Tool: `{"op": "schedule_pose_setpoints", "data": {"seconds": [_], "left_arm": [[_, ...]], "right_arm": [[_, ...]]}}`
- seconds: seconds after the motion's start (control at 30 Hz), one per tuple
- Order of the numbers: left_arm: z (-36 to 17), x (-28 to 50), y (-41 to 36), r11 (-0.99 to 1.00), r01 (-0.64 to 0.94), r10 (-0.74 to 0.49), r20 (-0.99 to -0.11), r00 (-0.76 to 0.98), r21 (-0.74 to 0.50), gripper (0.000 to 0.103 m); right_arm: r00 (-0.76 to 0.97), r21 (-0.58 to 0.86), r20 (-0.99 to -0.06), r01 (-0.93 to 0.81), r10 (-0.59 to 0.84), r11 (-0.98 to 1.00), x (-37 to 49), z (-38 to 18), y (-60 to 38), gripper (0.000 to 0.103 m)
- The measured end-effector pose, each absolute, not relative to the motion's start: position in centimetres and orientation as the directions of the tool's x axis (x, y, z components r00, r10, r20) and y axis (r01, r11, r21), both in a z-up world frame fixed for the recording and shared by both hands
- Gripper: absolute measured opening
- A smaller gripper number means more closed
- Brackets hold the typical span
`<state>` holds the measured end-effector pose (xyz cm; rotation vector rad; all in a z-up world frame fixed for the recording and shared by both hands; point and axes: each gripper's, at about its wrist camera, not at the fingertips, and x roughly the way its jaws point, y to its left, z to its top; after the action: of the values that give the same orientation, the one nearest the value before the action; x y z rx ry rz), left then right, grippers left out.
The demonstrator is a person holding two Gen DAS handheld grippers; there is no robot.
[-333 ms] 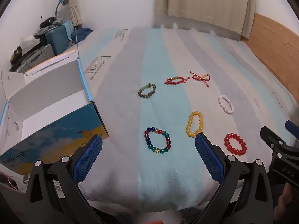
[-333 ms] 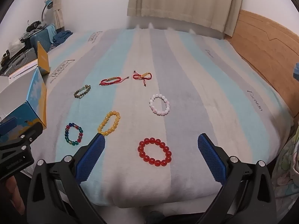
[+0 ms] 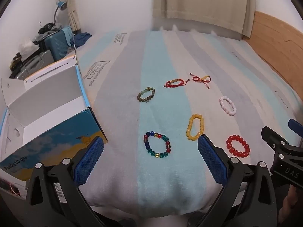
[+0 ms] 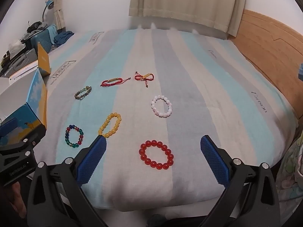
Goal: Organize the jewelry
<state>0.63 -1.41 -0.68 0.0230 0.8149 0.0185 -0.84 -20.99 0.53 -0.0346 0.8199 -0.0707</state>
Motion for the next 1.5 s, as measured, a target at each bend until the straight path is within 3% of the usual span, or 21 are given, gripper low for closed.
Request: {"op": "schedule_pose_setpoints", "data": {"seconds": [1.5], "left_arm": [[0.0, 0.6, -0.9, 0.999, -0.03, 0.033, -0.713, 0.7, 0.017, 0.097]], "right_arm": [[0.661, -0.062, -0.746, 0.045, -0.076, 0.997, 0.0, -0.4, -20.1, 0.096]]}}
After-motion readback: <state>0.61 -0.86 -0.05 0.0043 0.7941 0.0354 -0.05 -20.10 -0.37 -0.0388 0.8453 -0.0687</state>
